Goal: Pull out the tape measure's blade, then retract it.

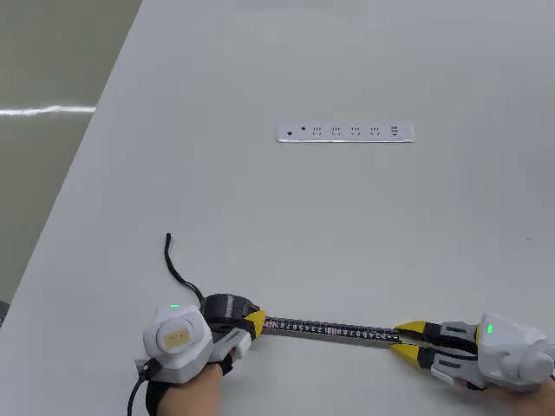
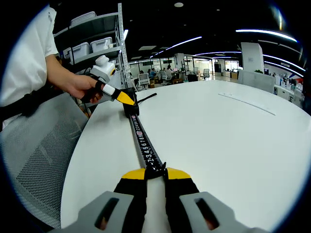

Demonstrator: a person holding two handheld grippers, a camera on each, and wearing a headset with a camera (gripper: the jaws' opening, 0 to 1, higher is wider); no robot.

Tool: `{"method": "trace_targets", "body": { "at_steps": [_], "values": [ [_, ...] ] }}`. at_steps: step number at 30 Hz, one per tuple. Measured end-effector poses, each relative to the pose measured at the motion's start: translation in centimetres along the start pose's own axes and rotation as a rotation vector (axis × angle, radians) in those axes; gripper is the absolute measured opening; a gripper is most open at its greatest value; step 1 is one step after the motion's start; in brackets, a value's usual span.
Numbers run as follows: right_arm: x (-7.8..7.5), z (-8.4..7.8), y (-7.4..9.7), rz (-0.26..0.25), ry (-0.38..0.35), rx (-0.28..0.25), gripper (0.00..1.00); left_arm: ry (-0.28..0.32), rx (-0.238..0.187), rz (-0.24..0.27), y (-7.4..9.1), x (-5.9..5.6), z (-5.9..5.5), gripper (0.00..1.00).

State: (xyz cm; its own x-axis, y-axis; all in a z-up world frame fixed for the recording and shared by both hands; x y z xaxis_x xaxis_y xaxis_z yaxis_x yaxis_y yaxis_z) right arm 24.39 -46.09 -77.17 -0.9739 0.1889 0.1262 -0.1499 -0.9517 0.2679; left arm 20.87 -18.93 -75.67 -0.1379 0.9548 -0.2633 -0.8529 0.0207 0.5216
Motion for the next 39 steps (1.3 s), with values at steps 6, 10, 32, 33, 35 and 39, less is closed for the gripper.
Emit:
{"method": "trace_targets", "body": {
  "at_steps": [6,10,32,33,35,39],
  "values": [
    [0.1,0.2,-1.1,0.011,0.003,-0.003,0.12,0.002,0.002,-0.001,0.0,0.0,-0.1,0.62],
    [0.2,0.3,-1.5,0.012,0.002,-0.005,0.12,0.004,0.002,-0.001,0.1,0.0,0.0,0.62],
    [0.9,0.9,-4.2,0.066,-0.013,-0.006,0.11,0.002,0.003,-0.002,0.0,-0.1,0.0,0.61],
    [0.9,0.9,-4.3,0.066,-0.013,-0.005,0.11,0.002,0.003,-0.003,0.1,-0.1,0.0,0.61],
    [1.1,1.0,-4.8,0.071,-0.013,-0.006,0.11,0.002,0.003,-0.003,0.1,-0.1,0.0,0.61],
    [1.3,1.1,-5.3,0.082,-0.013,-0.006,0.11,0.004,0.003,-0.003,0.1,0.0,0.0,0.61]
  ]
}}
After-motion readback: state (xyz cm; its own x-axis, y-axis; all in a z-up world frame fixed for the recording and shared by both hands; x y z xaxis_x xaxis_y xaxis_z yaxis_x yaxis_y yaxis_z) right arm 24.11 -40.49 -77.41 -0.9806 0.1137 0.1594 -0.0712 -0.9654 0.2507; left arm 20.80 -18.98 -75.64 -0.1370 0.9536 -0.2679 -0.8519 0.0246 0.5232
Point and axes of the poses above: the centre of the closed fingertips' face, and the gripper's own axes: y roughly backward along the fingers, x roughly to its left, z roughly out of its top, the point moved 2 cm from there along y, roughly backward along the fingers, and after that the axes turned 11 degrees about -x, right-handed, at the moved point
